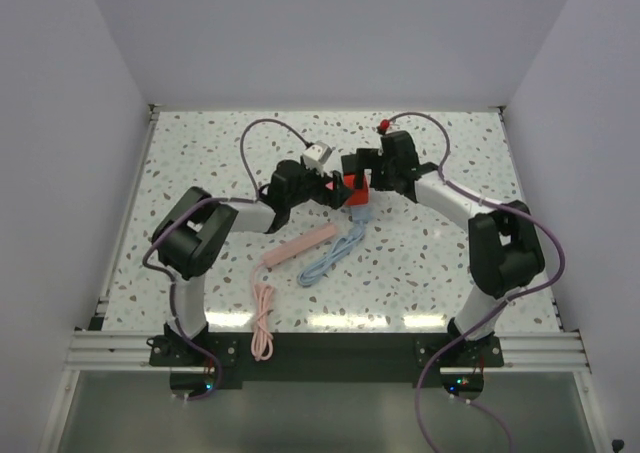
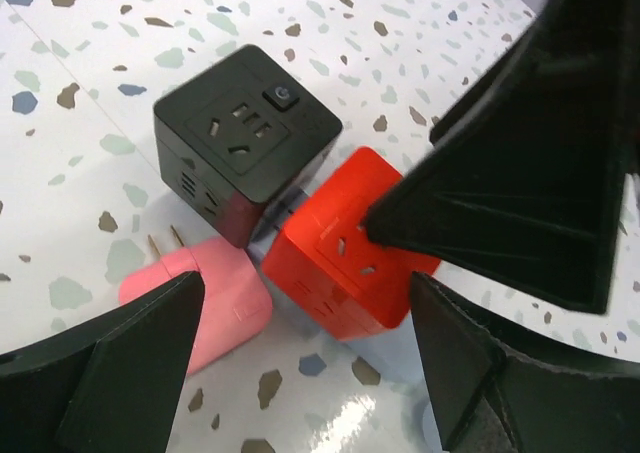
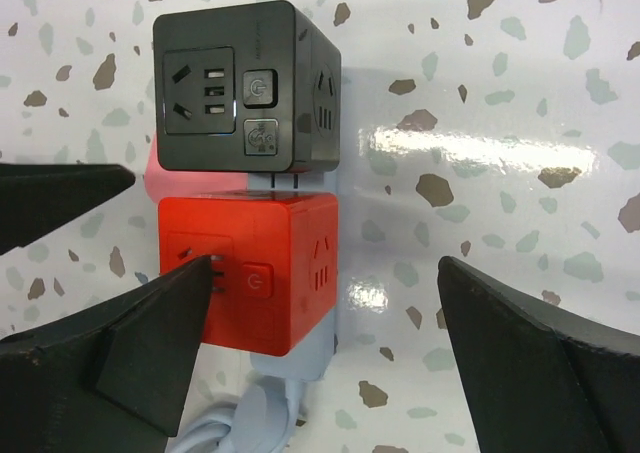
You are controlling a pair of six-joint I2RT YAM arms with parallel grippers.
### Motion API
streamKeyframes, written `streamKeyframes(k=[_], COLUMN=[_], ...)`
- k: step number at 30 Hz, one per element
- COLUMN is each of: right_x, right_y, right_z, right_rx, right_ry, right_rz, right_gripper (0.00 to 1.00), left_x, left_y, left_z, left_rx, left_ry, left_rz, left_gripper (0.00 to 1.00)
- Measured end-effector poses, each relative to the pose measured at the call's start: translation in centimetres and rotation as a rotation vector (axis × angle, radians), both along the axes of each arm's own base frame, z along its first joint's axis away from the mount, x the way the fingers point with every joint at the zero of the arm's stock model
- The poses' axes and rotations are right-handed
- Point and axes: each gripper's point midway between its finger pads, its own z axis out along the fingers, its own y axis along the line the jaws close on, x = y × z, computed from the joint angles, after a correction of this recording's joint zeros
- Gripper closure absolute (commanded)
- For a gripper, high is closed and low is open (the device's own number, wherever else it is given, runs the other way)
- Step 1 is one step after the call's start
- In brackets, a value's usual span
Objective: Insert the plug
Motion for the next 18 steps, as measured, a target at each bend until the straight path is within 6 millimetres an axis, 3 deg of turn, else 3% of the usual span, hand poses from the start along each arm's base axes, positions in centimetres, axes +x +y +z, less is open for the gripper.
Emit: streamKeyframes(k=[6,14,18], right_x=[-0.1,-2.1,-3.6], right_y=[0.2,-0.4,-0.9], right_z=[0.3,0.8,2.2], right_rx=[-0.03,-0.073,-0.066], right_ry=[0.018,0.058,0.038], right_rz=[0.05,0.096,0.103], right_gripper=[0.01,0.01,0.01], left_x=[-2.8,-4.2,-4.6], left_y=[1.8,5.2,7.3], left_z=[0.5,5.7,6.7], left_rx=[0.073,0.055,0.055], left_ry=[-0.011,-0.115,-0.135], left_rz=[0.014,0.112,0.177], left_gripper=[0.04,0.0,0.0])
